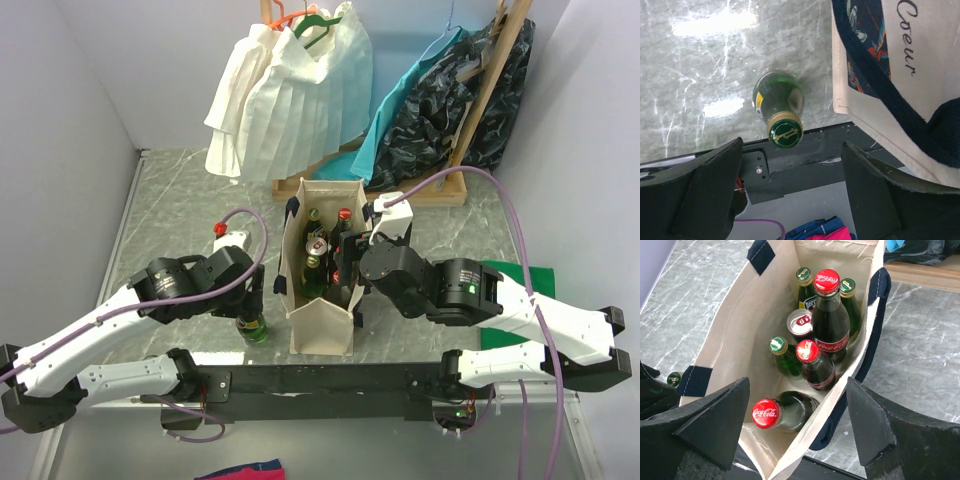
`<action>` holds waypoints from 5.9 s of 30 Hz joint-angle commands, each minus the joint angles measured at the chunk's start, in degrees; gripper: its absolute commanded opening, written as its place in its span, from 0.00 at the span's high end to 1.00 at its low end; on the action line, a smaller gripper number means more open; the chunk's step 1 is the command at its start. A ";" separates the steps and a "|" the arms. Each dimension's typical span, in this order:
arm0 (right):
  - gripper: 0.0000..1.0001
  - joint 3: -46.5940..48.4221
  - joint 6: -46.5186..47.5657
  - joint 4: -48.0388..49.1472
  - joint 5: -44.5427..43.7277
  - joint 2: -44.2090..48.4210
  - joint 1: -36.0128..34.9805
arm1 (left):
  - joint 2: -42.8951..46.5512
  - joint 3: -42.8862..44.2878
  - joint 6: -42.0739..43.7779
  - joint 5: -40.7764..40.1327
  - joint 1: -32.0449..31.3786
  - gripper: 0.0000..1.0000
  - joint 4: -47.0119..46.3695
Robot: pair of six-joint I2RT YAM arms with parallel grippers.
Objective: Place the beverage into the canvas bag
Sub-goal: Pick up the drink from the center of the board, then place the drink in the canvas bag.
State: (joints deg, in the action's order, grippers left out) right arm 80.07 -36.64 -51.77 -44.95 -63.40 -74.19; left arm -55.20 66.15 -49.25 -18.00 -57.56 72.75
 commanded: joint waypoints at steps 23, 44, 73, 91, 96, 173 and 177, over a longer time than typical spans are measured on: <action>0.14 -0.88 -1.41 0.35 -0.84 0.99 1.24 | -1.23 -4.71 -0.49 0.16 0.17 0.31 -6.22; 0.14 -0.97 -0.97 -0.61 -0.93 2.13 1.68 | -2.81 -6.12 -1.46 -0.99 1.22 0.51 -8.33; 0.13 -0.97 -0.01 0.53 -0.67 0.99 2.56 | -5.44 5.65 1.70 -6.26 1.57 0.99 -5.34; 0.24 -4.57 -6.16 -3.42 0.03 0.47 2.65 | -3.86 14.53 1.44 -10.47 1.57 0.99 -0.95; 0.34 -6.07 -9.14 -5.36 0.47 0.47 2.56 | -3.95 19.00 1.44 -13.20 1.57 0.99 2.04; 1.00 -6.86 -10.99 -5.98 5.40 1.78 2.65 | -18.54 58.13 29.48 5.60 1.57 0.99 -13.16; 1.00 -7.39 -11.08 -5.71 5.49 1.70 2.56 | -18.63 55.42 29.04 8.50 1.57 0.99 -15.44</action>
State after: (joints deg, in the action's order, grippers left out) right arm 72.69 -46.89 -60.34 -37.95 -62.83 -71.59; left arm -74.81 120.68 -20.53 -13.56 -56.12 70.37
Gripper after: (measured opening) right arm 0.024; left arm 0.352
